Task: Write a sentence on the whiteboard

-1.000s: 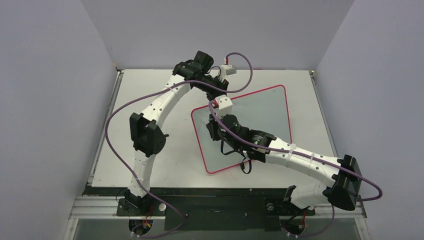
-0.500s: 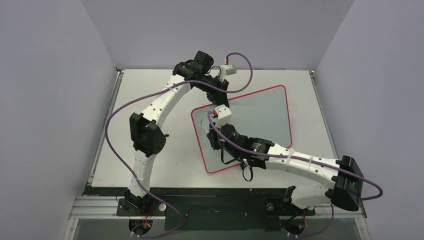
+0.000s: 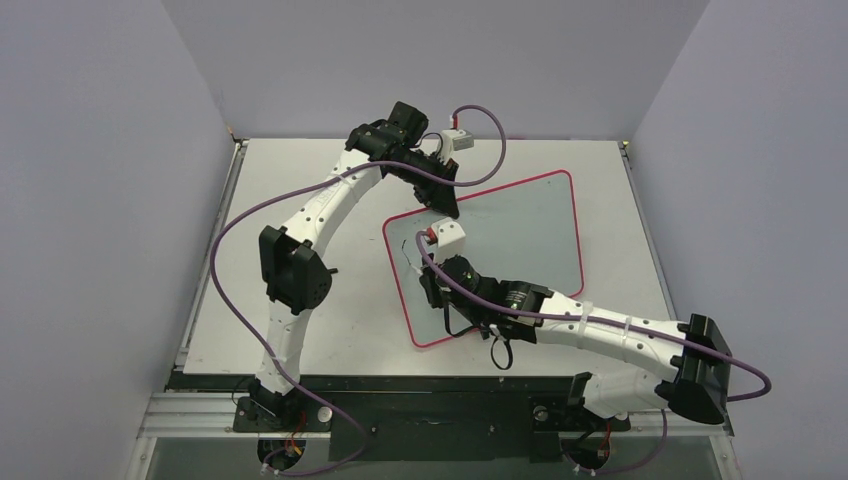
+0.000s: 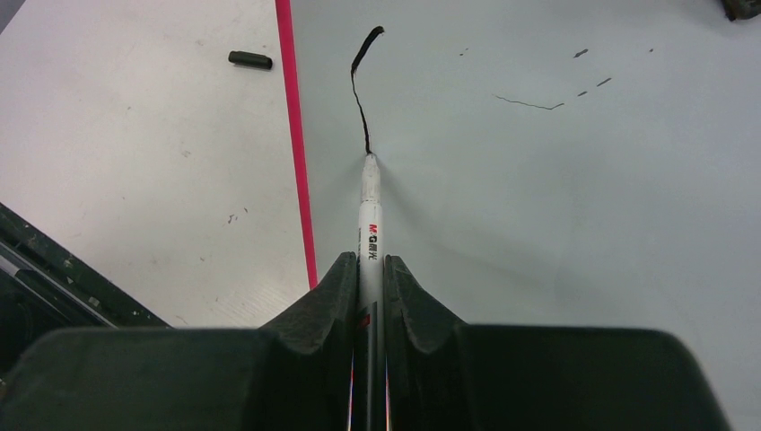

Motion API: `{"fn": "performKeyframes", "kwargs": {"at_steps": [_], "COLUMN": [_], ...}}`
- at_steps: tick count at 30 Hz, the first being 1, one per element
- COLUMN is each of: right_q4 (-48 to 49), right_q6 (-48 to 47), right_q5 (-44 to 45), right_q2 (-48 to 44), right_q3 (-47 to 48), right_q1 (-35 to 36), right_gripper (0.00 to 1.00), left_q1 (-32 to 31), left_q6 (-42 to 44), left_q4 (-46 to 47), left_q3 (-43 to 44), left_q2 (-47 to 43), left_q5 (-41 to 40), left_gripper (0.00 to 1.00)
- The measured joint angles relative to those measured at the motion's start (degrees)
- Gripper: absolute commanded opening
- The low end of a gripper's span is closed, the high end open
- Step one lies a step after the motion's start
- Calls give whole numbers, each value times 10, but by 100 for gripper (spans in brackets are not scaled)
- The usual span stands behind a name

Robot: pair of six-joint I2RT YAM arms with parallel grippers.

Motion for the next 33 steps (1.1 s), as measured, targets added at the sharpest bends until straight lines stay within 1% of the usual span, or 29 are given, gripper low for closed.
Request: {"fn": "performKeyframes", "kwargs": {"at_steps": [11, 17, 22, 33], "right_q4": [-15, -13, -16, -21], "right_q6": [2, 2, 6, 21], "right_q5": [-1, -1, -2, -4], "right_q2": [-13, 11, 37, 38], "right_q3": [48, 71, 73, 74], "right_q1": [0, -1, -4, -16], "right_gripper": [0, 0, 0, 0], "left_q1": [-2, -3, -3, -4], "left_q6": [0, 0, 0, 0], "left_q4": [0, -1, -1, 0], "left_q3": [0, 0, 0, 0], "left_q2": [-2, -3, -4, -4], "left_q5": [0, 0, 0, -4], "left_gripper": [0, 0, 0, 0]}}
